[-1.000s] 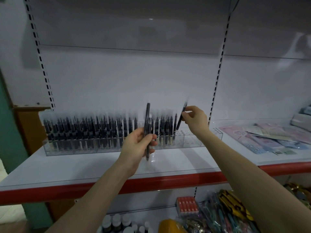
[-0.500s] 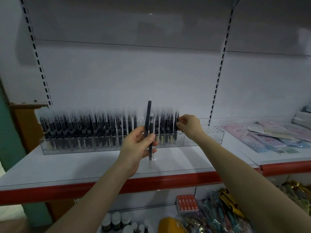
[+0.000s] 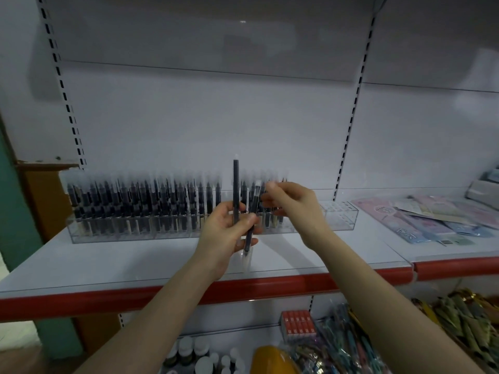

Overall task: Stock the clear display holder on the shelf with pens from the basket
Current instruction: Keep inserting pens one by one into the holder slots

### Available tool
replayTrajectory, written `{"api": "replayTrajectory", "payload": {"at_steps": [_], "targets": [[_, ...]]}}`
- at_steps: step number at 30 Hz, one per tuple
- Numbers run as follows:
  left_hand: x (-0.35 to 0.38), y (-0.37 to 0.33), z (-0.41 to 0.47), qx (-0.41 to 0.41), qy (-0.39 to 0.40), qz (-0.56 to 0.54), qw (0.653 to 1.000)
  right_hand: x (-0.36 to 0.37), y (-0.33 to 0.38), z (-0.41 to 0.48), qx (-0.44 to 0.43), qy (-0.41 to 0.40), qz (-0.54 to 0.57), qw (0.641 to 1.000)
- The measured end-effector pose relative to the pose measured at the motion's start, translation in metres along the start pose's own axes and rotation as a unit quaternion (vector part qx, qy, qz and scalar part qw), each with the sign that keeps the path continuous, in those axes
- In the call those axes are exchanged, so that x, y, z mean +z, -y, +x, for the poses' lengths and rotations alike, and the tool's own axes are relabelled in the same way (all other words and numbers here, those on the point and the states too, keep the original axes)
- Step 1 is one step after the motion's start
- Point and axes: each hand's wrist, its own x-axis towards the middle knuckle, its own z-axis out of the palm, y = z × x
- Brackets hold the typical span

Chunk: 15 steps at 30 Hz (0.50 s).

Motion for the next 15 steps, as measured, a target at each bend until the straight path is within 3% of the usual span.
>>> {"api": "replayTrajectory", "payload": {"at_steps": [11, 13, 15], "targets": [[-0.003, -0.007, -0.016, -0.035, 0.049, -0.021, 0.998, -0.008, 0.007, 0.018, 0.049, -0.056, 0.13, 0.989], [-0.002, -0.01, -0.015, -0.035, 0.041, -0.018, 0.998, -0.01, -0.001, 0.019, 0.031, -0.08, 0.068, 0.994], [0.0, -0.014, -0.013, -0.035, 0.032, -0.025, 0.999, -0.014, -0.013, 0.017, -0.055, -0.137, -0.083, 0.986]]}}
